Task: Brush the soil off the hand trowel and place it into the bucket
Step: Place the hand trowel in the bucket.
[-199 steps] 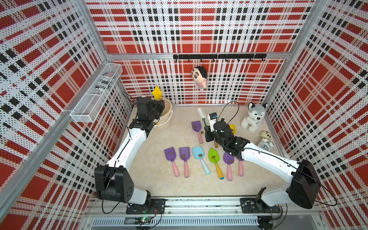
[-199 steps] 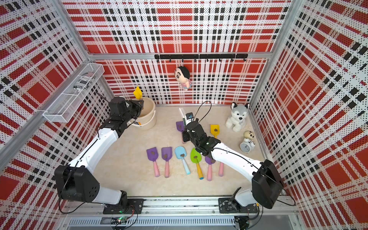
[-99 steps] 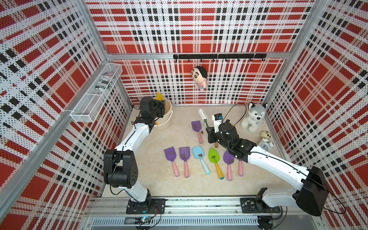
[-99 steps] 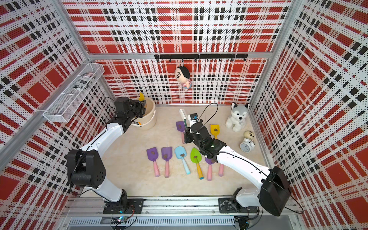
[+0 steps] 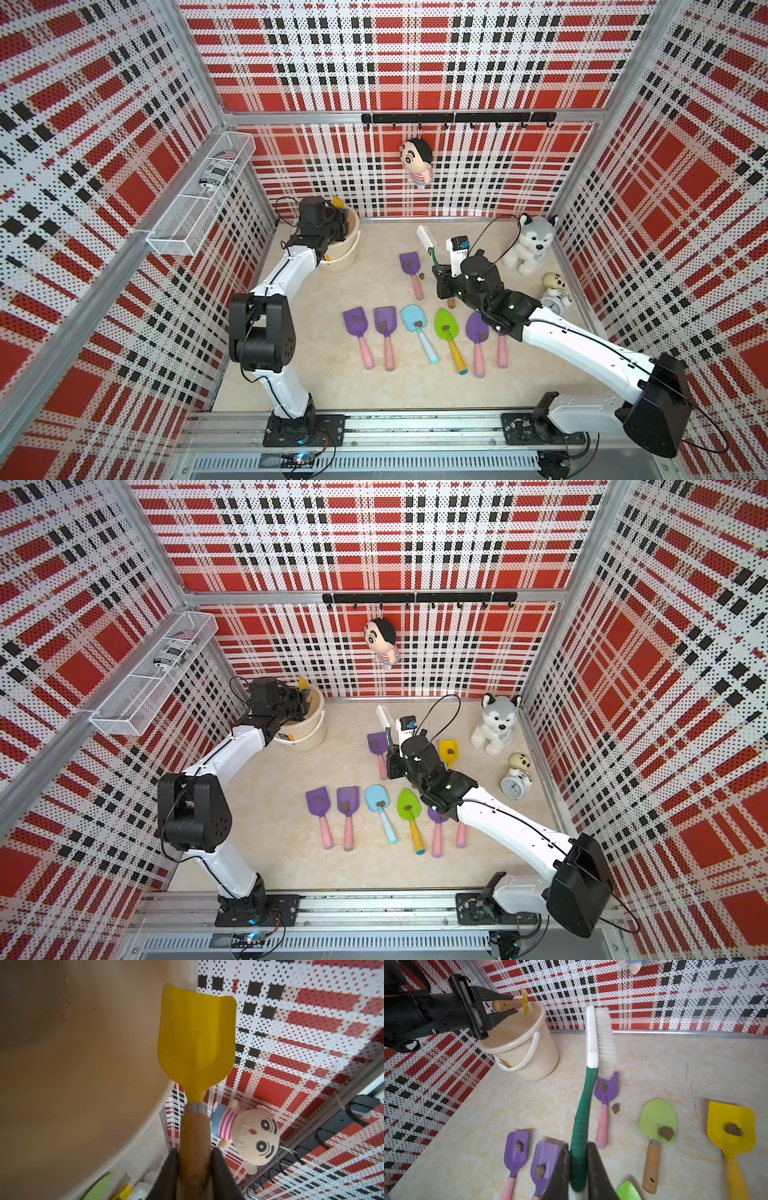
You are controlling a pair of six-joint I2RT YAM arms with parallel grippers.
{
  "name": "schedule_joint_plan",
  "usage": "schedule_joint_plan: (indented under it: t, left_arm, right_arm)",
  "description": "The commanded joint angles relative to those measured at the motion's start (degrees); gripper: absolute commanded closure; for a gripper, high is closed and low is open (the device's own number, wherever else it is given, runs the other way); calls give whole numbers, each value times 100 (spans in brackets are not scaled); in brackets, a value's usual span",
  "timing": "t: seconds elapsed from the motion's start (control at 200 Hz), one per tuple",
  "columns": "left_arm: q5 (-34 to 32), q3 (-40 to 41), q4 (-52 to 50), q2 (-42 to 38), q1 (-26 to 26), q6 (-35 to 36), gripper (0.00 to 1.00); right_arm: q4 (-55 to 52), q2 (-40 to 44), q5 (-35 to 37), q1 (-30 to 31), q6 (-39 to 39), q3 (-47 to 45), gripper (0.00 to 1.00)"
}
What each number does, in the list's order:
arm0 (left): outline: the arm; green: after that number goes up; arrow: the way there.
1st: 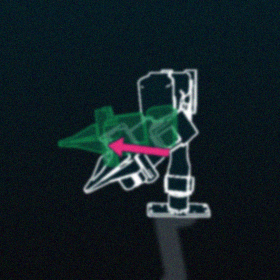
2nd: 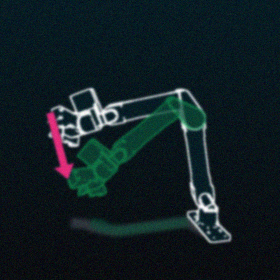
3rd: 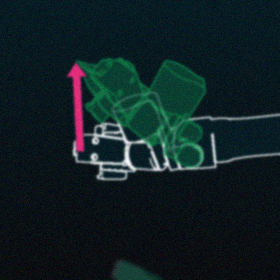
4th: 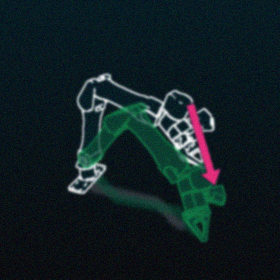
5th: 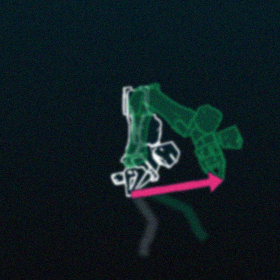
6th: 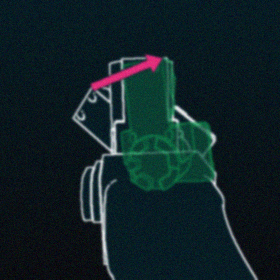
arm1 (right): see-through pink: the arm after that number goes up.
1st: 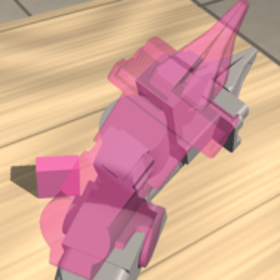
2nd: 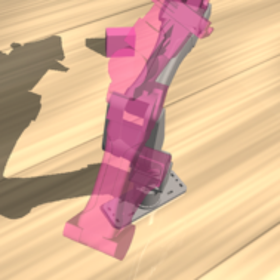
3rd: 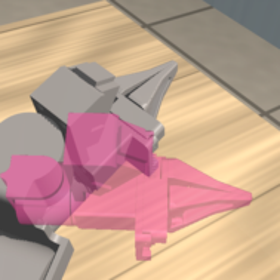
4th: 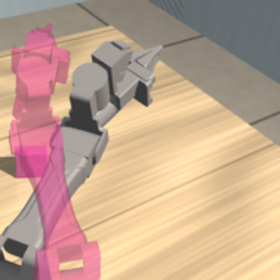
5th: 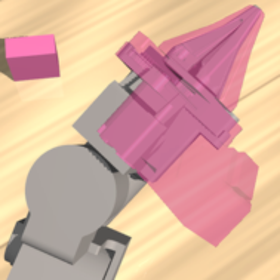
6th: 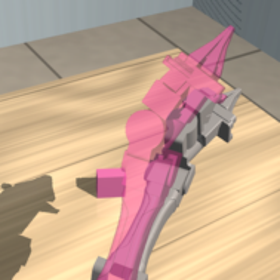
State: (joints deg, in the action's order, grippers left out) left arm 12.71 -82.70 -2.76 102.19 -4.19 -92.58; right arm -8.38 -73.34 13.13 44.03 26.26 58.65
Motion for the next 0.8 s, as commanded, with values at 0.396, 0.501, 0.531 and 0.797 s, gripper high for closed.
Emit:
schedule_joint_plan:
  t: [0.396,0.501,0.531,0.797]
  left_arm:
    - [-183,28,-142,260,94,116,61]
    - [-241,-66,-165,255,92,249,58]
    - [-266,-124,-188,256,93,307,55]
    - [-764,-555,-494,-24,33,1262,31]
  right_arm:
    - [-32,294,124,9,44,-92,100]
    - [-19,285,111,9,92,-109,100]
    - [-14,281,105,9,106,-111,100]
    - [8,301,93,14,120,-96,100]
